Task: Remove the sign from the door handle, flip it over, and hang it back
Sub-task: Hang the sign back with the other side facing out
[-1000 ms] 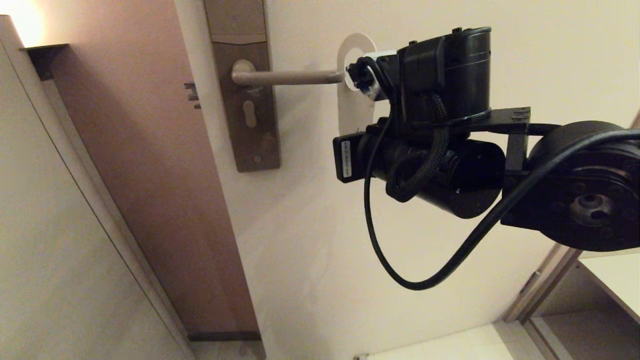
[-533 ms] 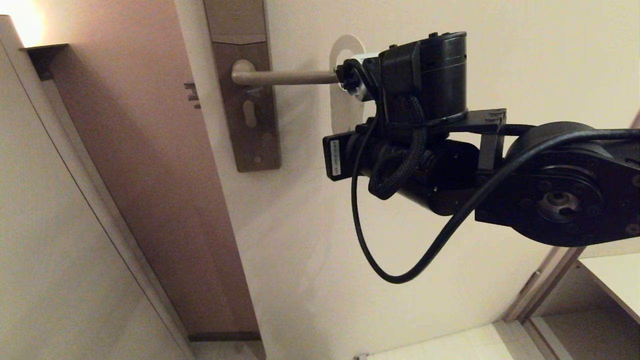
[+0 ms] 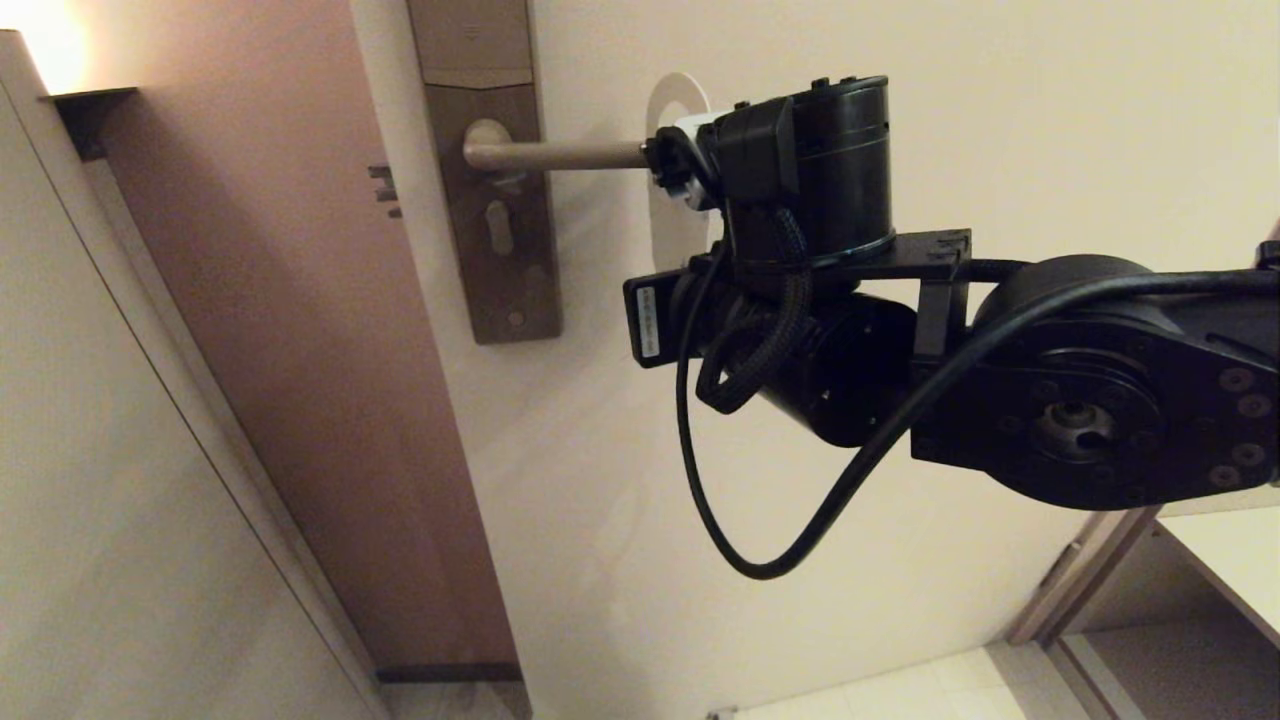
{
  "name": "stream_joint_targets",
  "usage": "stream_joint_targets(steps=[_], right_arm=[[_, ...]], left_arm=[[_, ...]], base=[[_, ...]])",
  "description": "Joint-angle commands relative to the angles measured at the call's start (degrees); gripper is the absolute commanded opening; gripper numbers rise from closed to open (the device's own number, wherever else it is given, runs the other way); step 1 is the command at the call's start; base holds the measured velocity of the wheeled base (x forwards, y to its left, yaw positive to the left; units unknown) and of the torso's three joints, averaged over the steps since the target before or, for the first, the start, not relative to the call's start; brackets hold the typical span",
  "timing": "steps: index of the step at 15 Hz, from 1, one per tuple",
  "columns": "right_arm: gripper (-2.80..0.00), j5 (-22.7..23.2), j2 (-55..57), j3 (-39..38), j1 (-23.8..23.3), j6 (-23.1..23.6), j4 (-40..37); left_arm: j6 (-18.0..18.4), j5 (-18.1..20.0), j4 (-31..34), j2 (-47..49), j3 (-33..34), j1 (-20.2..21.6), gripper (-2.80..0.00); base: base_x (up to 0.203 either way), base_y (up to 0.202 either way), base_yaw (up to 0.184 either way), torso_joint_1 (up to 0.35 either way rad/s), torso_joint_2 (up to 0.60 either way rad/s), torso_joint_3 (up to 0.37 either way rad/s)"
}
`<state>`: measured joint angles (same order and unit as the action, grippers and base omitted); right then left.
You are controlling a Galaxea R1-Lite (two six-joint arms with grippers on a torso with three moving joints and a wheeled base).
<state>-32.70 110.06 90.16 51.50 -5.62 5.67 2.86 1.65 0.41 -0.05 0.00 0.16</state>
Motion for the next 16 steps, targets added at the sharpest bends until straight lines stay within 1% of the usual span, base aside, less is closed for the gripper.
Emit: stream_joint_targets(steps=[1,7,12,16], right_arm=[[-2.80,-0.6,0.1,0.0,1.0,-0.1,0.0],[-2.80,-3.8,0.5,0.0,3.3,-0.8,0.0],[-2.80,-7.8,1.6,0.5,5.2,-0.8,0.0],[-2.80,-9.6,2.7,2.7,7.1,-0.7,0.0]], left_arm=[[0.0,0.0,0.0,0.0,0.0,0.0,-2.80],[0.0,0.0,0.0,0.0,0.0,0.0,-2.80],[0.0,0.0,0.0,0.0,0.0,0.0,-2.80],[0.0,0.0,0.0,0.0,0.0,0.0,-2.80]], base=[[0.000,0.000,0.000,0.000,0.00,0.000],[0.000,0.000,0.000,0.000,0.00,0.000],[0.000,0.000,0.000,0.000,0.00,0.000],[0.000,0.000,0.000,0.000,0.00,0.000]])
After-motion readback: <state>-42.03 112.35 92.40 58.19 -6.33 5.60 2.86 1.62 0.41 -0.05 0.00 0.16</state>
